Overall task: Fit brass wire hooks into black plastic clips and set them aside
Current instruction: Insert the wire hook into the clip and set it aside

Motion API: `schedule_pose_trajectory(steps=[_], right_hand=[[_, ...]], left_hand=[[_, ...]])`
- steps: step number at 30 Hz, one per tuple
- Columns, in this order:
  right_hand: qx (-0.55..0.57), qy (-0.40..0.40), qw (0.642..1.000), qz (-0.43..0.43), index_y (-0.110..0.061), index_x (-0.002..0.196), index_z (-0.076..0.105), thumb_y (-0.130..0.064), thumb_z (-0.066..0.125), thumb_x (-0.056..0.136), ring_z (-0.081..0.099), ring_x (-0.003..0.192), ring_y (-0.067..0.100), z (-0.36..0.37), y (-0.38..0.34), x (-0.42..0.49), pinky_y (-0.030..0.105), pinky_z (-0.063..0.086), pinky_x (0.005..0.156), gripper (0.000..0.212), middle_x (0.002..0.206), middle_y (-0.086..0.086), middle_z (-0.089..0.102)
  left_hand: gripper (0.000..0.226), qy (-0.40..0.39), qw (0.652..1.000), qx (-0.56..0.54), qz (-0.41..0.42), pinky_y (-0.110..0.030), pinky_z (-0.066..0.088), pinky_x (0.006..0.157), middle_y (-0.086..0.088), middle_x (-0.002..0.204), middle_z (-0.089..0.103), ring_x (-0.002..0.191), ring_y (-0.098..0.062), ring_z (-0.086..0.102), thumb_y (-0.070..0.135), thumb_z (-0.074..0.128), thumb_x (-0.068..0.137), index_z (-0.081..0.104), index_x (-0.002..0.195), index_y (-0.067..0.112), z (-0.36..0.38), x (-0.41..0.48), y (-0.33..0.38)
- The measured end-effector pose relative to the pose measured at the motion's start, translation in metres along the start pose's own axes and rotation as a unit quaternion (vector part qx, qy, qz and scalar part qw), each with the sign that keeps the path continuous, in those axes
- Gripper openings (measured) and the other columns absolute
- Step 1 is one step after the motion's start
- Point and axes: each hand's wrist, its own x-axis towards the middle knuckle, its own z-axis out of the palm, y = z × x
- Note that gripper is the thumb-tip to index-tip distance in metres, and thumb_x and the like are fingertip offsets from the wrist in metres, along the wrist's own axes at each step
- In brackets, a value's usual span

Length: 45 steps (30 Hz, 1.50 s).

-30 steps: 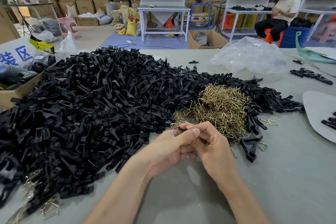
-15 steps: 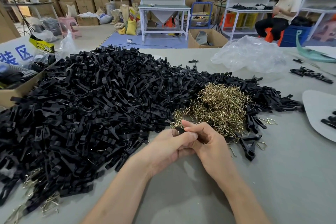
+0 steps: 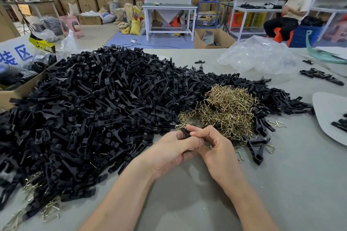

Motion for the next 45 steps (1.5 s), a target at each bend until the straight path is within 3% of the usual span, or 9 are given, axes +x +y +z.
schedule_pose_trajectory(steps=[4,7,11,16,19,22,25,32,45], right_hand=[[-0.005,-0.008,1.000,-0.001,-0.039,0.085,0.068,0.011,0.061,0.091,0.068,0.109,0.001,0.000,0.003,-0.001,0.017,0.054,0.088,0.051,0.117,-0.021,0.072],[-0.008,-0.008,1.000,-0.002,-0.039,0.086,0.068,0.007,0.062,0.092,0.068,0.108,0.001,0.000,0.004,0.001,0.015,0.052,0.088,0.047,0.116,-0.020,0.073],[-0.003,-0.008,1.000,-0.012,-0.037,0.093,0.066,0.004,0.061,0.096,0.069,0.109,0.005,0.001,0.003,0.005,0.017,0.052,0.089,0.041,0.115,-0.017,0.073],[0.060,0.013,0.998,-0.015,-0.028,0.103,0.068,0.004,0.057,0.097,0.070,0.110,0.016,-0.004,0.003,0.008,0.026,0.055,0.090,0.034,0.115,-0.004,0.075],[0.151,0.063,0.986,0.027,-0.022,0.108,0.068,-0.006,0.062,0.096,0.071,0.107,0.027,-0.007,0.006,0.013,0.040,0.058,0.091,0.021,0.112,0.005,0.076],[0.276,0.097,0.951,0.098,-0.022,0.109,0.071,-0.022,0.064,0.088,0.074,0.094,0.033,-0.010,0.008,0.017,0.042,0.062,0.076,0.022,0.109,0.012,0.076],[0.342,0.087,0.925,0.140,-0.024,0.109,0.074,-0.024,0.062,0.088,0.075,0.090,0.035,-0.012,0.011,0.017,0.051,0.063,0.068,0.024,0.106,0.013,0.076],[0.342,0.095,0.923,0.150,-0.023,0.108,0.077,-0.022,0.062,0.087,0.075,0.095,0.027,-0.011,0.011,0.017,0.035,0.061,0.076,0.026,0.104,0.012,0.076],[0.223,0.103,0.962,0.123,-0.022,0.109,0.071,-0.011,0.053,0.103,0.069,0.085,0.016,-0.004,0.008,0.014,0.025,0.057,0.073,0.022,0.098,0.006,0.075]], left_hand=[[0.025,0.010,1.000,-0.007,-0.003,-0.035,0.051,0.102,-0.019,0.106,0.055,0.106,-0.022,0.056,-0.002,0.059,0.093,0.056,0.111,-0.019,0.002,0.000,0.000],[0.019,0.036,0.999,-0.007,-0.004,-0.034,0.051,0.096,-0.010,0.082,0.052,0.100,-0.021,0.056,-0.002,0.059,0.092,0.054,0.075,0.005,0.007,0.001,0.001],[0.024,0.063,0.997,-0.038,-0.001,-0.033,0.057,0.091,-0.005,0.071,0.046,0.089,-0.019,0.058,0.007,0.063,0.094,0.049,0.076,0.012,0.010,0.004,-0.002],[0.029,0.002,0.999,-0.050,0.019,-0.036,0.056,0.096,0.003,0.074,0.066,0.080,-0.010,0.066,0.025,0.064,0.094,0.063,0.106,-0.002,0.010,0.003,-0.003],[0.048,-0.008,0.999,-0.015,0.035,-0.031,0.057,0.090,-0.003,0.104,0.075,0.099,-0.015,0.071,0.035,0.070,0.084,0.064,0.122,0.006,0.009,0.004,-0.006],[0.039,0.045,0.995,0.047,0.070,-0.032,0.059,0.080,-0.004,0.114,0.073,0.105,-0.017,0.071,0.029,0.075,0.088,0.059,0.122,0.016,0.014,0.005,-0.011],[0.039,0.166,0.964,0.147,0.144,-0.025,0.058,0.072,0.007,0.108,0.070,0.088,-0.007,0.072,0.032,0.078,0.083,0.050,0.111,0.031,0.023,0.007,-0.021],[0.035,0.280,0.866,0.363,0.200,-0.011,0.046,0.072,0.035,0.104,0.058,0.088,0.010,0.059,0.066,0.055,0.071,0.041,0.099,0.049,0.037,0.007,-0.029],[0.036,0.319,0.862,0.361,0.155,-0.017,0.041,0.065,0.015,0.081,0.063,0.079,0.005,0.056,0.064,0.046,0.068,0.045,0.090,0.036,0.042,0.009,-0.030]])
